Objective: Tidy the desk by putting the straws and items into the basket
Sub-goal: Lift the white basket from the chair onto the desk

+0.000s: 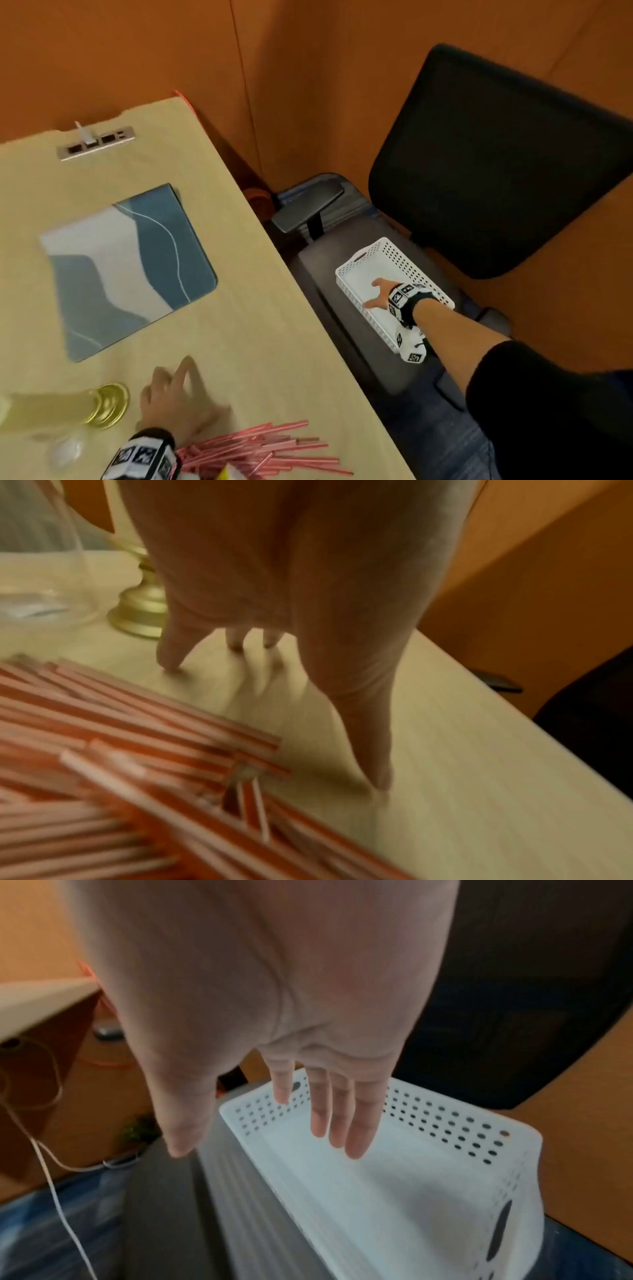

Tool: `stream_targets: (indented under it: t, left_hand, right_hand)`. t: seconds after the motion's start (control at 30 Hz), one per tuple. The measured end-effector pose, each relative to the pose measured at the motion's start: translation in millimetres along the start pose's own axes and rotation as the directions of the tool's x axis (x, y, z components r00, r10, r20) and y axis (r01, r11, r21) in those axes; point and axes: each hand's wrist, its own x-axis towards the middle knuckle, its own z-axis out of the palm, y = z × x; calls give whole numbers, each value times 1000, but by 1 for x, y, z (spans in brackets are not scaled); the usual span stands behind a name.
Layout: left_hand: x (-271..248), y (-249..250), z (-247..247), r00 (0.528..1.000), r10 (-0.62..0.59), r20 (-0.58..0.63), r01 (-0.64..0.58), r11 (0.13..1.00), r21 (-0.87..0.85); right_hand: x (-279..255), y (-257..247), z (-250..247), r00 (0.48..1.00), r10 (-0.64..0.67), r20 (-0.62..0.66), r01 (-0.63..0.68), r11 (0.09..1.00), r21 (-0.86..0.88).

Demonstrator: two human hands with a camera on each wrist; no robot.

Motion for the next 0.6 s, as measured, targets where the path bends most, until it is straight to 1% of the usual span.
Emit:
stream_targets:
  t: [0.03,0.07,0.13,0.17,0.23,0.27,0.3,0.37,0.4,0.43,0.5,0.53,0.6]
  left_hand:
    - [15,-5,13,999,-39,32,39,999,8]
    - [27,-10,25,993,-111,-28,111,994,20]
    - [37,-17,44,983,-172,-63,174,984,31]
    - [34,-14,42,981,-162,-106,166,985,35]
    - [36,-21,52,977,-97,-191,103,995,20]
    - [36,-24,57,953,-76,-293,88,996,27]
    - [38,-27,60,940,-51,-337,57,998,9]
    - [33,-27,64,923,4,-385,-13,1000,-20]
    - [31,-28,64,920,3,-392,-20,999,-42]
    - [30,-28,63,937,-34,-349,12,998,-64]
    - [31,-25,56,968,-121,-221,99,989,-106]
    - [31,-26,52,980,-133,-147,117,987,-111]
    - [28,-23,39,986,-167,-11,166,981,-100]
  right_hand:
    - [8,2,8,1000,-1,9,1,1000,-10]
    - [21,5,15,1000,-8,22,8,1000,-20]
    - [39,11,36,998,-6,62,9,999,-54]
    - [49,14,47,997,-1,75,7,996,-86]
    - [68,21,70,998,-8,69,19,987,-161]
    - [78,25,83,999,-10,47,18,982,-187]
    - [83,27,93,1000,-5,26,10,979,-202]
    - [83,28,107,1000,-10,-2,9,974,-228]
    - [82,28,113,1000,-19,-7,17,972,-235]
    - [77,27,115,1000,-22,1,21,968,-249]
    - [75,31,120,1000,-30,6,30,966,-256]
    - [72,32,118,1000,-29,5,29,970,-242]
    - [62,28,98,1000,-21,11,23,981,-191]
